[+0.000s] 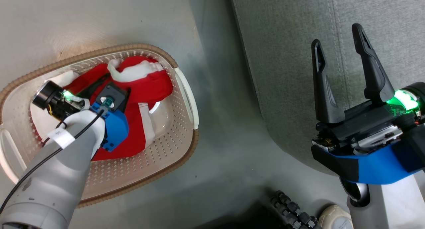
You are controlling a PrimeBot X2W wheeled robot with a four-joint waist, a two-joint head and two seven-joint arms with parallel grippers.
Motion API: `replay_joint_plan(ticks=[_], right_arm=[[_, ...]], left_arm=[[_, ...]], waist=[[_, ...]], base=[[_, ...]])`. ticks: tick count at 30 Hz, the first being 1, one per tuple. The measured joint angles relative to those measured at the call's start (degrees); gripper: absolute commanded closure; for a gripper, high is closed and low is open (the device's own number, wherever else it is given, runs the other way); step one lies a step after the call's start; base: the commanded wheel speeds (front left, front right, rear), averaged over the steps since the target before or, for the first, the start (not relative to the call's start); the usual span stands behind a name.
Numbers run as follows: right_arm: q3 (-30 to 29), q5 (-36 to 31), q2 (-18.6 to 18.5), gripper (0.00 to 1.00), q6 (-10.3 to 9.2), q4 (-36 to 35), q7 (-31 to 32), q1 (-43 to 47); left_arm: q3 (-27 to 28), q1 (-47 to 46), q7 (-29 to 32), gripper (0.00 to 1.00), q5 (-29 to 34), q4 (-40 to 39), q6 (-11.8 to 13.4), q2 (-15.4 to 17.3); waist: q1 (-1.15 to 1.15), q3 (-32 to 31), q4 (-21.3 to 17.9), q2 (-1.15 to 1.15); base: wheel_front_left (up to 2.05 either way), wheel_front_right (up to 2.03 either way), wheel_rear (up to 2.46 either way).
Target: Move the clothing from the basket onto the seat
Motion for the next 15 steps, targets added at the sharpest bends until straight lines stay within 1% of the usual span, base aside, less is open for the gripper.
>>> replay_joint_plan(ticks=[9,15], right_arm=[[-0.1,-0.9,0.0,0.00,0.00,-1.2,0.0,0.0],[-0.1,-1.6,0.0,0.00,0.00,-2.2,0.0,0.1]], left_arm=[[-7.2,-3.0,0.5,0.00,-5.1,1.5,0.0,-0.3],[-10.5,-4.7,1.6,0.00,-7.8,2.2,0.0,-0.6]], waist=[[0.00,2.6,0.1,0.00],[0.00,3.9,0.6,0.00]], base=[[0.00,0.00,0.00],[0.00,0.00,0.00]])
